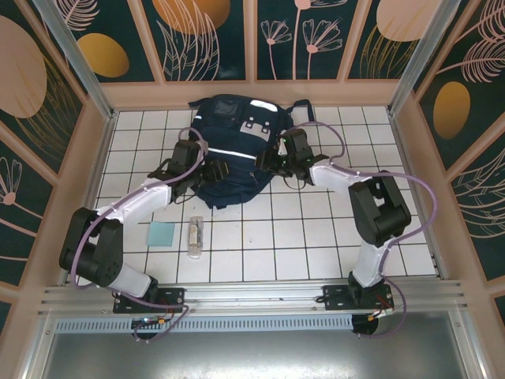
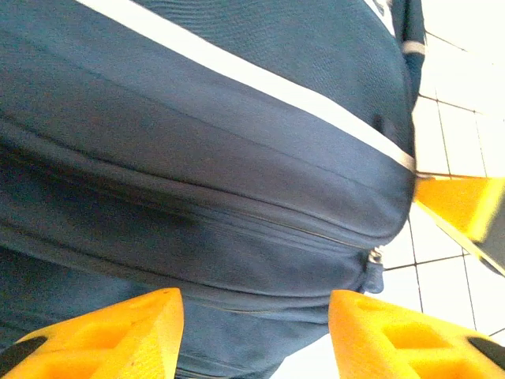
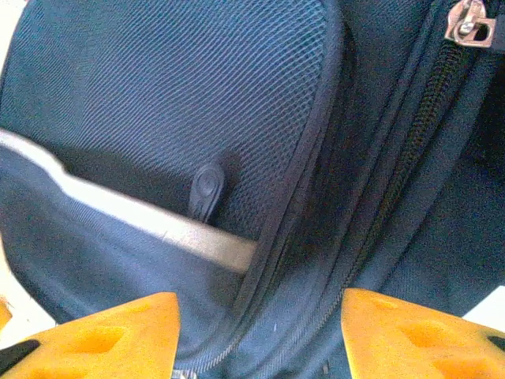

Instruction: Pack books, pencil case, and school supplies into a backpack

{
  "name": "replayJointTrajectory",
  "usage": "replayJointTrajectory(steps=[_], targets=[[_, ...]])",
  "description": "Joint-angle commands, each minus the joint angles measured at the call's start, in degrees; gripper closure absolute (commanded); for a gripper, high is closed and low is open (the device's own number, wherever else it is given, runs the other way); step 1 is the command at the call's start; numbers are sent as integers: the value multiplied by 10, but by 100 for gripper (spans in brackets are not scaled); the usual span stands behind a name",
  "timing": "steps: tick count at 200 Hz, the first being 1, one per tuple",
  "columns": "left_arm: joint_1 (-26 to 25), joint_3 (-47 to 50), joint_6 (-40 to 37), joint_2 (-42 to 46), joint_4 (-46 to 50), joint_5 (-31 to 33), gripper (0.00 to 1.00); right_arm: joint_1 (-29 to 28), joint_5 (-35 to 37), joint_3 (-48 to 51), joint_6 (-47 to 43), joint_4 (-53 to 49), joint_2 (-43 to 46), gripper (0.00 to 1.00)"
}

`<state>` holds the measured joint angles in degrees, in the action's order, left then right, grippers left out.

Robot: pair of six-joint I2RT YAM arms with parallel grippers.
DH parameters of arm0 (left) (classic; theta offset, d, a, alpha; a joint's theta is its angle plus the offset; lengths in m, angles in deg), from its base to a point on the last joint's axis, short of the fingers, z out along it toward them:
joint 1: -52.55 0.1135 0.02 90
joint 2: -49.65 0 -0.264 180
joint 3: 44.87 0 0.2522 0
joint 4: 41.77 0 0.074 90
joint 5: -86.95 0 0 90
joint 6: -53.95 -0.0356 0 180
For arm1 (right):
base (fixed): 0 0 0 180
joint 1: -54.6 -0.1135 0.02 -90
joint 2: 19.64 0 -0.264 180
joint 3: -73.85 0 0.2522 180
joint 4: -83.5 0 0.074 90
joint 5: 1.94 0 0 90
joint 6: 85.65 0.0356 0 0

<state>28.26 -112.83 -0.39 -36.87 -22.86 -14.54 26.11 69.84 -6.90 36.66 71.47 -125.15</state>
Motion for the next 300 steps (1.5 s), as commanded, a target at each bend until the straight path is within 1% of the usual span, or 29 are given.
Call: replayJointTrajectory(steps=[1,17,30,45,56,75,83,95,127,146,159,189,194,220,232,249,271,300], targets=[[-30,-28,-26,6,-5,22,49,-1,-4,-31,40,50,-28,47],[-55,-30,-24,2,-17,32,49,-4,-11,-31,47,69,-35,52],[-74,-29,-21,-4,-25,44,49,-6,-9,-30,51,76,-37,54],[-94,-24,-14,-8,-40,59,49,-5,-11,-26,60,90,-37,60],[-106,-20,-8,-12,-53,65,49,-6,-15,-25,65,97,-38,63],[-125,-19,8,-26,-64,82,49,-5,-25,-30,73,105,-44,80],[-134,-25,15,-34,-58,98,49,-5,-29,-33,77,106,-45,89],[-144,-32,29,-45,-48,120,49,-5,-33,-34,88,112,-45,100],[-153,-41,71,-75,-43,142,48,-12,-35,-36,117,121,-36,100],[-157,-57,82,-97,-40,150,47,-20,-28,-36,128,122,-31,100],[-160,-76,86,-114,-34,153,47,-25,-23,-34,135,125,-30,100],[-164,-123,87,-168,4,187,46,-25,-10,-26,151,140,-28,100],[-165,-128,87,-175,9,188,46,-36,-9,-25,154,143,-27,100],[-167,-147,76,-204,42,214,48,-38,-3,-20,161,148,-27,100],[-167,-148,67,-212,60,232,51,-37,-1,-18,163,152,-25,100],[-167,-136,58,-210,66,254,64,-36,2,-15,163,154,-22,100],[-167,-123,53,-200,66,280,74,-33,2,-11,162,156,-19,100],[-167,-123,48,-199,63,283,87,-32,8,-4,162,156,-12,100]])
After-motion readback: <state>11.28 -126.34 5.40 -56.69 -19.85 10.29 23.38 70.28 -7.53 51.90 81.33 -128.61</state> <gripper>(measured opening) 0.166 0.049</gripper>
